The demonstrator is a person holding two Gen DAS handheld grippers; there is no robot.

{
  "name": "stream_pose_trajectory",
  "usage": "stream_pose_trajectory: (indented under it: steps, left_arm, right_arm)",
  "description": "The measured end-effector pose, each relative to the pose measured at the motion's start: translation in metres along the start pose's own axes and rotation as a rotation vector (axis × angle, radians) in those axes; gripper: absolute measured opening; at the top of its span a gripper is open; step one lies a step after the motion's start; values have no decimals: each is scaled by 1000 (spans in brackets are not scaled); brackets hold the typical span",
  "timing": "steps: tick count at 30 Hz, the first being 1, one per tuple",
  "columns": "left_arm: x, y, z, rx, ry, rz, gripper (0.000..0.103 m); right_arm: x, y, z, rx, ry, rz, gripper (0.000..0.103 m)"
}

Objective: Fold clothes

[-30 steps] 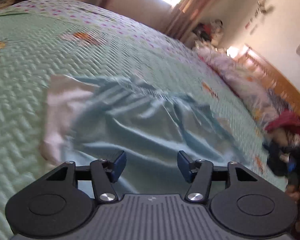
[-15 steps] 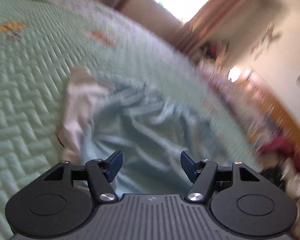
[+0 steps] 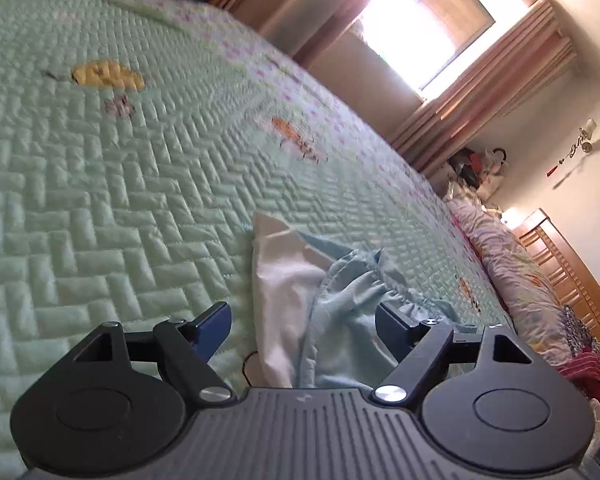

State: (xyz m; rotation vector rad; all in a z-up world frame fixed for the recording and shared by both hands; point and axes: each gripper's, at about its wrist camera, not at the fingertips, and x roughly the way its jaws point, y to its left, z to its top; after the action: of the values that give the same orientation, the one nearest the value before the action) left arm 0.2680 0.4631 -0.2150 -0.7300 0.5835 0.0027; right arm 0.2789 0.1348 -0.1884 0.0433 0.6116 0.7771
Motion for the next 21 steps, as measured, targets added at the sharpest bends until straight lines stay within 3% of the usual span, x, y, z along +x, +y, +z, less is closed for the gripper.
stream_pose_trajectory:
  steps: [1, 3, 7, 11, 13, 18, 21]
  left_arm:
    - [6, 3, 1, -7, 11, -1, 81]
    - [13, 9, 3, -24, 16, -10, 81]
    - [22, 18, 6, -44, 17, -37, 85]
    - [31, 18, 7, -15, 43, -62, 94]
    - [36, 14, 9, 10, 62, -71, 102]
    - [52, 7, 16, 35, 93, -85, 102]
    - [56, 12, 19, 11, 106, -117, 102]
  right_arm:
    - [-2, 19, -2, -125, -7, -27, 49]
    - [-3, 48, -12, -291, -14, -46, 51]
    - [-12, 76, -32, -485, -46, -138, 51]
    - [-34, 62, -33, -455, -88, -270, 51]
    - [-42, 60, -33, -480, -77, -246, 51]
    - [-29, 96, -54, -700, -44, -208, 52]
    - [-10, 120, -65, -873, -12, -210, 63]
